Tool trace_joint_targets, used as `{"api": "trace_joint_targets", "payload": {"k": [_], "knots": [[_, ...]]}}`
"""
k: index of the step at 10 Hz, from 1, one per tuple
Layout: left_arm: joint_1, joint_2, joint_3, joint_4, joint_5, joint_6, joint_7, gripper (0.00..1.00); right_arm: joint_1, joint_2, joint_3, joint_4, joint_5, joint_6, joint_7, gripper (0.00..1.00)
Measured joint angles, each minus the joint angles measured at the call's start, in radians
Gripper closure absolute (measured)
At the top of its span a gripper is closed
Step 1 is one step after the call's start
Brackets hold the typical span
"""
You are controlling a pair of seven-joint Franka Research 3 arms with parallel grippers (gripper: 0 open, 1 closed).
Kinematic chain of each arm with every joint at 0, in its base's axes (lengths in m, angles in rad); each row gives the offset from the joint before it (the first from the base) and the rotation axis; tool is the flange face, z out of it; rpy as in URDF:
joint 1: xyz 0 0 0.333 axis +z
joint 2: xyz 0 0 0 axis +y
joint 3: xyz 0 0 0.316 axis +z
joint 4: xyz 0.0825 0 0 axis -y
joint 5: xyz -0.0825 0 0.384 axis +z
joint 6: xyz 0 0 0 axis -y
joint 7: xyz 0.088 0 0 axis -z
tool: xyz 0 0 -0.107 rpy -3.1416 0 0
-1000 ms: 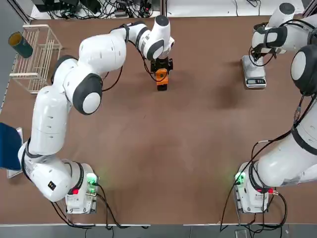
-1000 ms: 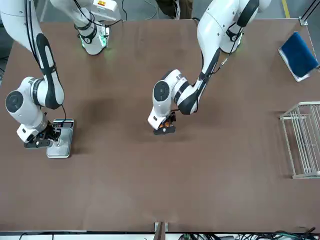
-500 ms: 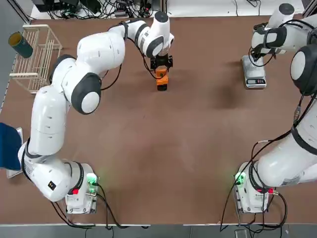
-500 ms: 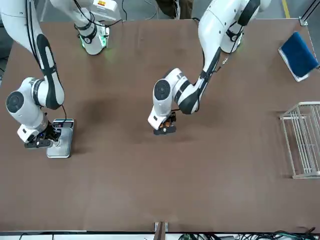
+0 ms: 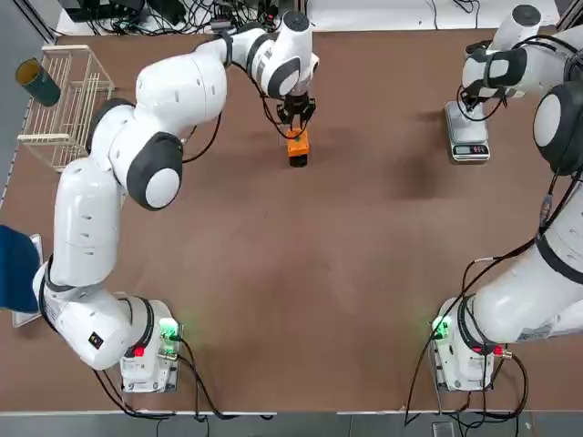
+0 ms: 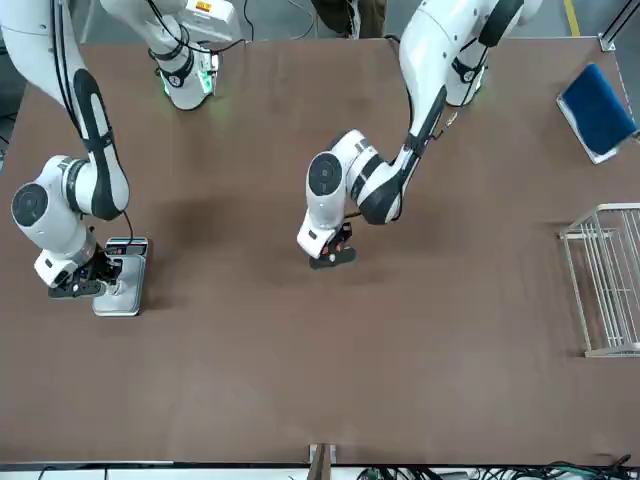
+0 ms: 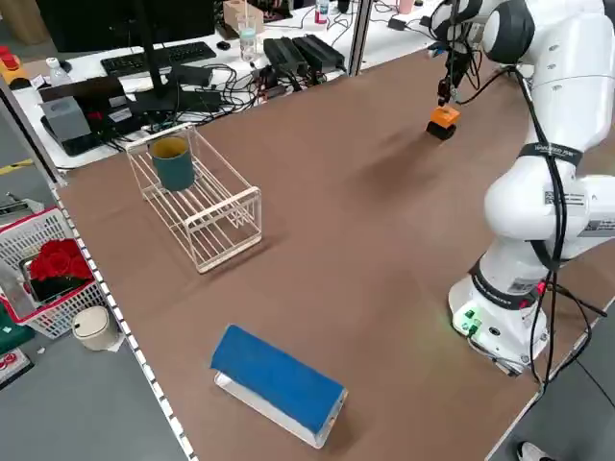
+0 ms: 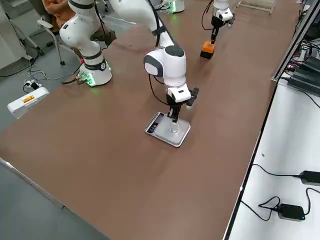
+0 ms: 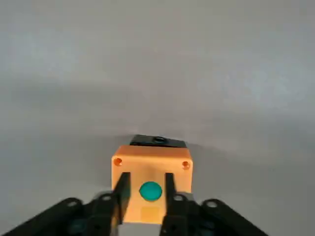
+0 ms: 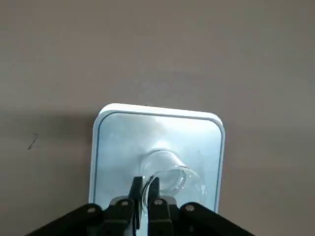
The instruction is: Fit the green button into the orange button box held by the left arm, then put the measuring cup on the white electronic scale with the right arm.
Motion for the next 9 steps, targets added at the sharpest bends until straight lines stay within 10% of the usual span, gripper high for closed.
{"api": "trace_joint_targets", "payload": {"k": [2,9], "knots": [[-0.001,-0.009,-0.002,-0.007,0.0,-0.009,-0.008,0.98,0.0,0.002,0.001,0.0,0.0,0.0,0.0,0.91],[-0.011,-0.008,-0.006,-0.041,0.023,0.013,0.054,0.99,0.0,0.003,0.001,0.001,0.0,0.0,0.0,0.79]]}}
